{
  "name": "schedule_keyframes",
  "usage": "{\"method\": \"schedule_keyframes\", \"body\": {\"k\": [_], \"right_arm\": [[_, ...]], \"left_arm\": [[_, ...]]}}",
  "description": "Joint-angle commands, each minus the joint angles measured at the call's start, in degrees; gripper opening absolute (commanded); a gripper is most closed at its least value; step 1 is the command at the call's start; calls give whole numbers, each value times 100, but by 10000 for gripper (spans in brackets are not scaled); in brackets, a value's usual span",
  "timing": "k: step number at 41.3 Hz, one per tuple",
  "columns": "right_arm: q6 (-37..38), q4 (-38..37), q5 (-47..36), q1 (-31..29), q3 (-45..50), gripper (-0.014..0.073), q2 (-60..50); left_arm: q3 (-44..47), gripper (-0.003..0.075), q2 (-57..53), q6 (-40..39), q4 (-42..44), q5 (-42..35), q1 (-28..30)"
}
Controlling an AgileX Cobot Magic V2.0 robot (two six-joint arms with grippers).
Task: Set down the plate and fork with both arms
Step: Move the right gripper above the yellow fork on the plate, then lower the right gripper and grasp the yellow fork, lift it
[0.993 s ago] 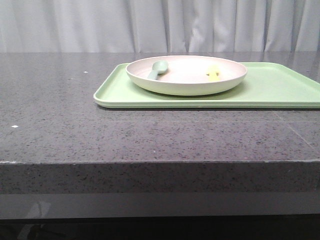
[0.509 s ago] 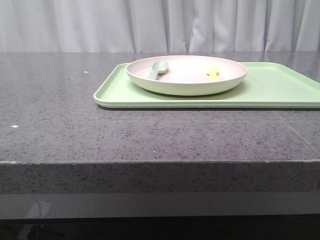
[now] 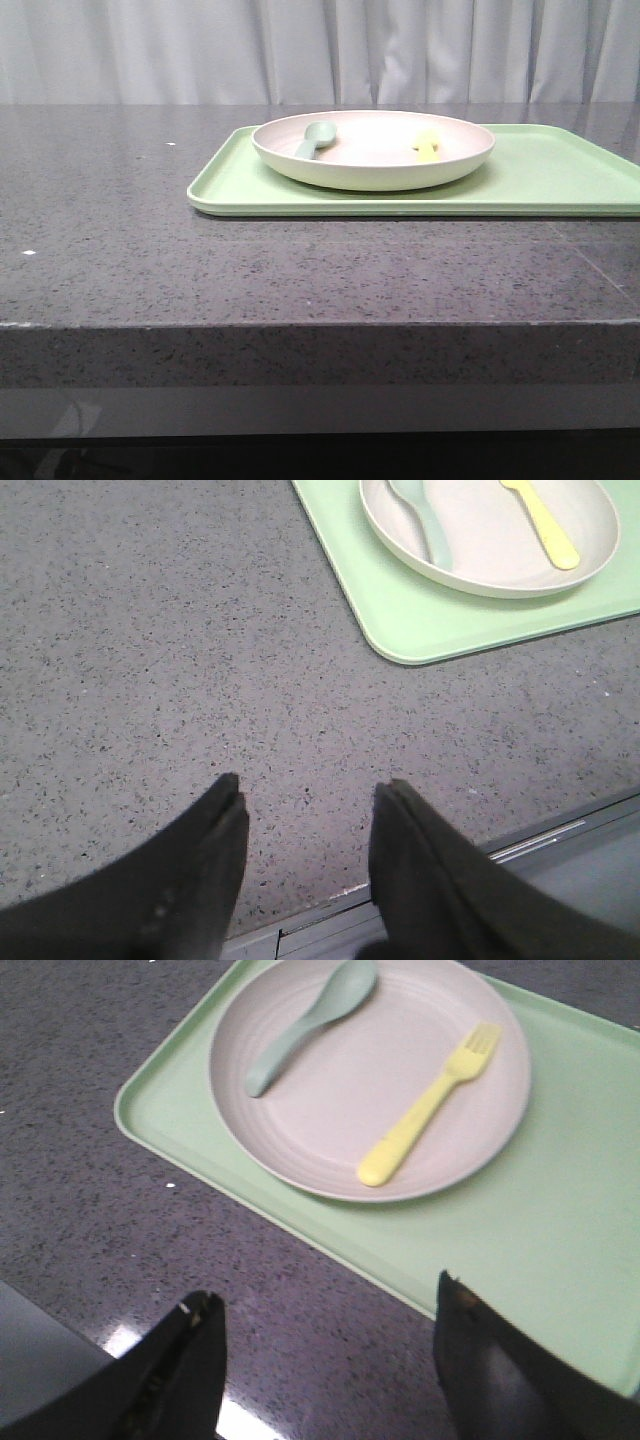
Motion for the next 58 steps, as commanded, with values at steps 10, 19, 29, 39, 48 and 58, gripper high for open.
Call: {"method": "schedule_keyframes", "body": {"k": [10,19,29,39,48,58], "right_arm": [[666,-202,758,449,-1830,377,1816],[1806,-1174,1116,449,-2813,377,2878],[1837,-1156,892,449,-3286,377,3385],[2555,-1366,2018,442,-4351,372,4300],[3043,-1384,2327,442,-5011,372,4932],[3358,-1832,2413,438,-5260,372,5271]], "left_arm": [[-130,303,-13,-48,-20,-357,-48],[-130,303,-13,-48,-20,-357,-48],[-130,303,-13,-48,-20,-357,-48],[-130,303,-13,-48,-20,-357,-48],[-130,303,-13,-48,-20,-357,-48],[-130,303,-13,-48,-20,-357,-48]]}}
